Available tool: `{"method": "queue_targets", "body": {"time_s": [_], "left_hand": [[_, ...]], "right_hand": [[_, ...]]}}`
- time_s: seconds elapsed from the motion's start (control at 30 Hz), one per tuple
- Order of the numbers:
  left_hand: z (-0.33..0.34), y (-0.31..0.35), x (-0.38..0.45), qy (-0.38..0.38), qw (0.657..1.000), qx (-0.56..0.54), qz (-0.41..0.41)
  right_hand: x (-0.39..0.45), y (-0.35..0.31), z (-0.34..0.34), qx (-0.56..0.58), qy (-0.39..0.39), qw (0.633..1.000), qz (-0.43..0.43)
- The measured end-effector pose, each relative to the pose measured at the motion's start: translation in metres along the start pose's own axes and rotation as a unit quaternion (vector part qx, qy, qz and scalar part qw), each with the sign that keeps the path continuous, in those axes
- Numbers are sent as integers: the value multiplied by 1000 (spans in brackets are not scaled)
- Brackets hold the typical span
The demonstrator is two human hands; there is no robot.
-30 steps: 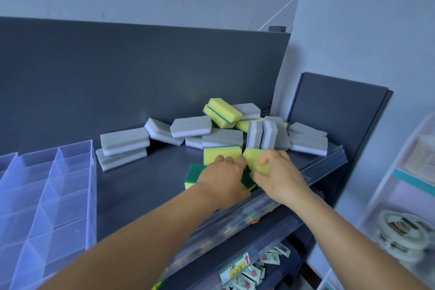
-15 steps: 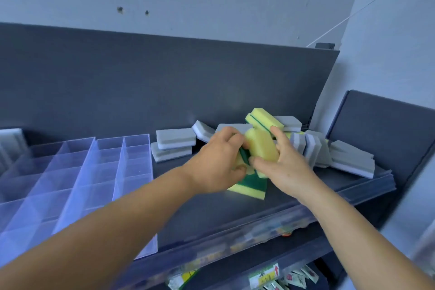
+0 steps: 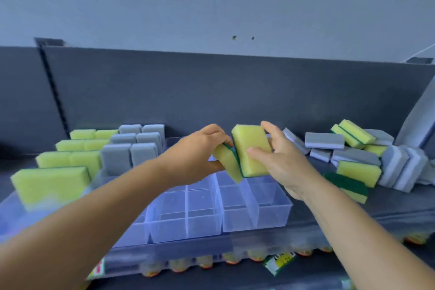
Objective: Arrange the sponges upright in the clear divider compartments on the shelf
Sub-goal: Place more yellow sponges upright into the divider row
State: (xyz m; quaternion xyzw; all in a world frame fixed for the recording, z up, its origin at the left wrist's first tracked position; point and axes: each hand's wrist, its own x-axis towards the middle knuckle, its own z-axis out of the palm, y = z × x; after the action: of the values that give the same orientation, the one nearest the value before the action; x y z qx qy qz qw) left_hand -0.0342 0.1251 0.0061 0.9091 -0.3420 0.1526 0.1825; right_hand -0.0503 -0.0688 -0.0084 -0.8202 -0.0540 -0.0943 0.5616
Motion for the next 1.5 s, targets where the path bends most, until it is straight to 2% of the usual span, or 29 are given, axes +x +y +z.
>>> {"method": "queue_targets", "body": {"time_s": [0.2,0.47,0.73,1.07,1.27,1.4,1.5], "left_hand": [[-59,-53,-72,12,995,50,-90],[-117,-109,-155,13,978,73,-193],[-144,-154,-215,44,963,44,-263],[-132,-181,-242,3,953,32,-303],[-117,-186,-238,-14,954,79,-290],[-108,-188,-242,-63,950,140,-272],[-105,-191,-245,-63,949,146,-272]], "right_hand": [[-12,-43,88,61,-21,996,-63],[-21,-83,185,77,-54,991,-93],[-25,-101,254,-15,-106,985,-137],[-20,-89,295,-120,-137,974,-134],[-23,-86,306,-244,-124,944,-185],[-29,-85,315,-328,-153,912,-194],[-31,-82,319,-352,-167,901,-189]]}}
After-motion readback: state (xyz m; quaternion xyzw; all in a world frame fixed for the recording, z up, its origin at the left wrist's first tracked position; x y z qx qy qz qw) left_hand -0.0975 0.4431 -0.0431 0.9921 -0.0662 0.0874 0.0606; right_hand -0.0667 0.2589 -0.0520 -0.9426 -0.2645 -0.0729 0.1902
